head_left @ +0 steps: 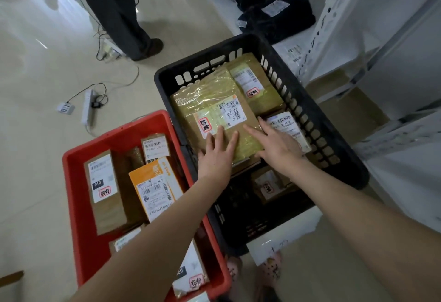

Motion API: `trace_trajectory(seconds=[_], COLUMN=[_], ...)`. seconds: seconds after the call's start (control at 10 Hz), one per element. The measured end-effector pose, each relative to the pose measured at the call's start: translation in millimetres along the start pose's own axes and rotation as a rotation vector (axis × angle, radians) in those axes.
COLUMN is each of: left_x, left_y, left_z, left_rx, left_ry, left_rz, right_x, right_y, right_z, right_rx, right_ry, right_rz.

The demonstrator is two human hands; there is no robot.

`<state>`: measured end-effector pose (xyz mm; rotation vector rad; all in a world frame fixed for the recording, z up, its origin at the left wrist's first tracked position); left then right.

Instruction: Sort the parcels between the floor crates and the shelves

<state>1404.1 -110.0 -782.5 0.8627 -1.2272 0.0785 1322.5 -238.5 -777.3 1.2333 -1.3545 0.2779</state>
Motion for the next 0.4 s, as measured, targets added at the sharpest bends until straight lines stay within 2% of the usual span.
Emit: trace_trajectory(seconds=[0.3, 0.4], left_x=[7.2, 16.4], left_y=[10.9, 17.3], left_z=[-1.1, 8.3], left_rx=[0.052, 0.023], left_ry=[0.046, 0.022], left_rz=[-0.024, 0.018], right_x=[-0.8, 5.0], right_y=[22.7, 38.9], right_z=[1.1, 9.9], right_rx=[-0.058, -0.098], right_ry=[-0.029, -0.058], right_rz=[0.028, 0.057])
Point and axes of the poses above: each hand's wrist, its own y-axis away from the middle knuckle, its own x-axis out of the back of the hand, z = x × y, the point moved 5 cm from there along -y, towards the middle knuckle, and after that the axes turned 8 degrees about -z, right-handed, at the moved point
